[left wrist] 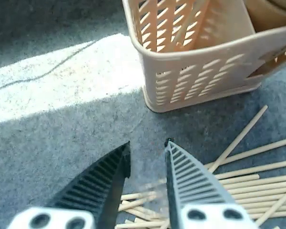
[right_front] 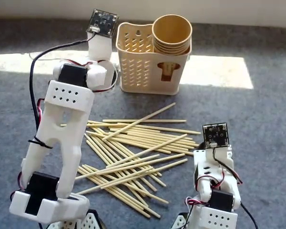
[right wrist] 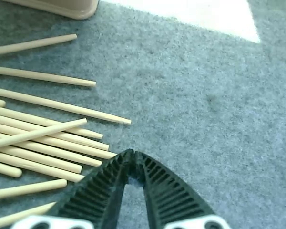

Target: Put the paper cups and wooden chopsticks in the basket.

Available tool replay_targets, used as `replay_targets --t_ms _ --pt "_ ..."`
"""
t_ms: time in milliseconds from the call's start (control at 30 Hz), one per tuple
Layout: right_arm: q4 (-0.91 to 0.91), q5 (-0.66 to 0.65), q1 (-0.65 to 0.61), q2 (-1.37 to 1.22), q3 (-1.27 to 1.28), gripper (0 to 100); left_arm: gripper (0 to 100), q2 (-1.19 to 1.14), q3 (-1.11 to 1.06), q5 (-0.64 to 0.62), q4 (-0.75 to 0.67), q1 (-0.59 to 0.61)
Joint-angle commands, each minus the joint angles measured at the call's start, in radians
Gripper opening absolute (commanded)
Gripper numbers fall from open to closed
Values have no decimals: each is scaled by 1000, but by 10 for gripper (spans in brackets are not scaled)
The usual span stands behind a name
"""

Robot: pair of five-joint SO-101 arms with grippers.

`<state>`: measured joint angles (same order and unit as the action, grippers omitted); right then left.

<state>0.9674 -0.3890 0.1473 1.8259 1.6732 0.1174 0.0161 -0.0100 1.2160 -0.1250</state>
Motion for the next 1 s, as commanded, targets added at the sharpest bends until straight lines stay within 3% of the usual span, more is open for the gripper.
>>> replay_targets --t_ms 0,267,367,733,967 --pt "-22 9 -5 7 107 6 129 58 -67 69 3 -64" --pt "-22 9 -5 7 107 6 129 56 -225 78 -25 -131" --pt "-22 9 -5 7 107 6 129 53 -288 143 -54 -182" --pt "-22 9 -5 7 107 6 129 45 -521 158 -334 -226" --pt "-22 9 -5 7 107 6 129 41 -562 158 -394 -228"
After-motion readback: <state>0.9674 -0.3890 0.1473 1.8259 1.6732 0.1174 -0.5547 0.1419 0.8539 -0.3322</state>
